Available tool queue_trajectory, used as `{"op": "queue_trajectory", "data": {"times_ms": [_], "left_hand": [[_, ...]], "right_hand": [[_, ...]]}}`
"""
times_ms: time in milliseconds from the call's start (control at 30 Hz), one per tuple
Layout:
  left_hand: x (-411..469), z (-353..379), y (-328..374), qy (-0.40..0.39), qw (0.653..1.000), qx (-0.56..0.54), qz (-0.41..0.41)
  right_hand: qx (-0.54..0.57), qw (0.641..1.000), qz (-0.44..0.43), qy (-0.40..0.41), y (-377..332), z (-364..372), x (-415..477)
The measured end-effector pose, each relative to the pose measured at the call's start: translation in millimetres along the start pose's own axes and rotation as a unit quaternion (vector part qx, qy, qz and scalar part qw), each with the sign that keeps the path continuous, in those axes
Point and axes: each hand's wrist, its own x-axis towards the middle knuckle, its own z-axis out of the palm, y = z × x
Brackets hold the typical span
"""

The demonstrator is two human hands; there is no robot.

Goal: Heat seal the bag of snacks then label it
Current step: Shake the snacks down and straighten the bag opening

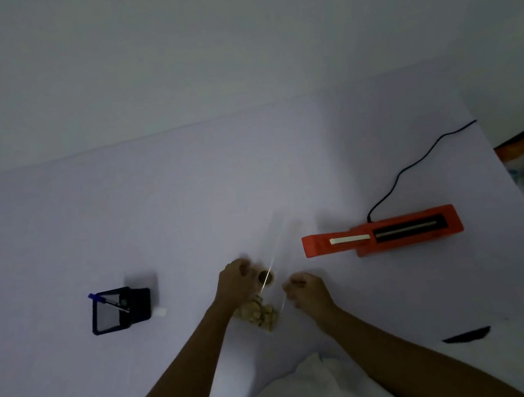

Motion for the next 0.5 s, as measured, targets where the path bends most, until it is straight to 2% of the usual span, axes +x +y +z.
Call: {"op": "queue_trajectory", "data": {"times_ms": [167,333,500], "left_hand": [[-2.4,2.0,-3.0,0.035,0.999,0.016,0.021],[-21.1,-6.5,-15.8,0.094,0.989,-0.085,0.071],[-54.3,-20.2,-32.5,0.109,0.975,-0.147,0.129]], "right_hand": [[-0.036,0.998,-0.047,-0.008,-12.9,-3.4,6.1],[-0.056,0.990,-0.125,-0.026,-22.3,-9.3,-6.8],[-0.086,0.971,-0.221,-0.022,-22.1,-11.1,-32.5]]}}
